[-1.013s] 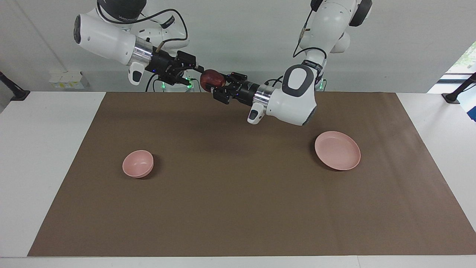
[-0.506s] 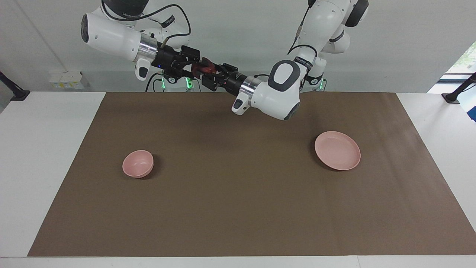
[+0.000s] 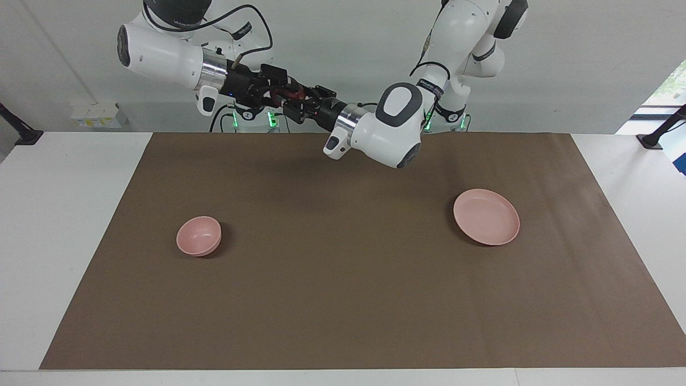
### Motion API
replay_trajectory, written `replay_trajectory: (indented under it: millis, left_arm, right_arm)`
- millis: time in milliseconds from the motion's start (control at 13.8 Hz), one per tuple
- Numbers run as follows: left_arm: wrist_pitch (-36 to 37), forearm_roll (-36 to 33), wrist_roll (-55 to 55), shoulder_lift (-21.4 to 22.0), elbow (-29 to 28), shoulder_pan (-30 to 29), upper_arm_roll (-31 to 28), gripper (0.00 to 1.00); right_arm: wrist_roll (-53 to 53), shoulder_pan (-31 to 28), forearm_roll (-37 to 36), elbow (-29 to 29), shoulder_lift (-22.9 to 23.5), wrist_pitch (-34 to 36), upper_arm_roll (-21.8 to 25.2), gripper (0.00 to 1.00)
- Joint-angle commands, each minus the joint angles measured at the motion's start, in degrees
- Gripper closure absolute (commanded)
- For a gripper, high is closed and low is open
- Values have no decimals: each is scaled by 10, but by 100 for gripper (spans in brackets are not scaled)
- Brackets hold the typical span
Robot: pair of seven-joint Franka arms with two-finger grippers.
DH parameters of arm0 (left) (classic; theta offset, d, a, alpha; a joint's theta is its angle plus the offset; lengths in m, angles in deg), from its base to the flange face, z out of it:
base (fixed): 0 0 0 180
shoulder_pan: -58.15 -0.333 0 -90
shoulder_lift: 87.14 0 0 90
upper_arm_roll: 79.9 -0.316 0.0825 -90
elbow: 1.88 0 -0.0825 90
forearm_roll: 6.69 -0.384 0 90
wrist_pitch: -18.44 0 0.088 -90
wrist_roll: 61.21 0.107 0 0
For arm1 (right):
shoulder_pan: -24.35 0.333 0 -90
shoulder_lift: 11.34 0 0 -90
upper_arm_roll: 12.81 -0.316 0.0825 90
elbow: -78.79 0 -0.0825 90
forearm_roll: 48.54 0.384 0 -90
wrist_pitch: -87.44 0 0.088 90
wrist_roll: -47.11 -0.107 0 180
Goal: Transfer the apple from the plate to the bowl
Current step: 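Grasp the apple with the right gripper beside the left gripper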
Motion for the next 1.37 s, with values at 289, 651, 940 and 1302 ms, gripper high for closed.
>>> replay_trajectory:
  millis: [289, 651, 940, 1302]
  left_arm:
    - [-12, 7, 3, -3, 12, 20, -7, 100]
    - [-12, 6, 3, -3, 13, 20, -7, 100]
    - [-12, 5, 3, -3, 13, 21, -7, 100]
    - [-12, 5, 3, -3, 13, 22, -7, 100]
  right_arm:
    - [-10, -21, -1, 12, -16, 39, -3, 0]
    - [-13, -21, -4, 12, -18, 50, -3, 0]
    - [-12, -21, -5, 13, -21, 57, -3, 0]
    - [-13, -18, -16, 15, -22, 55, -4, 0]
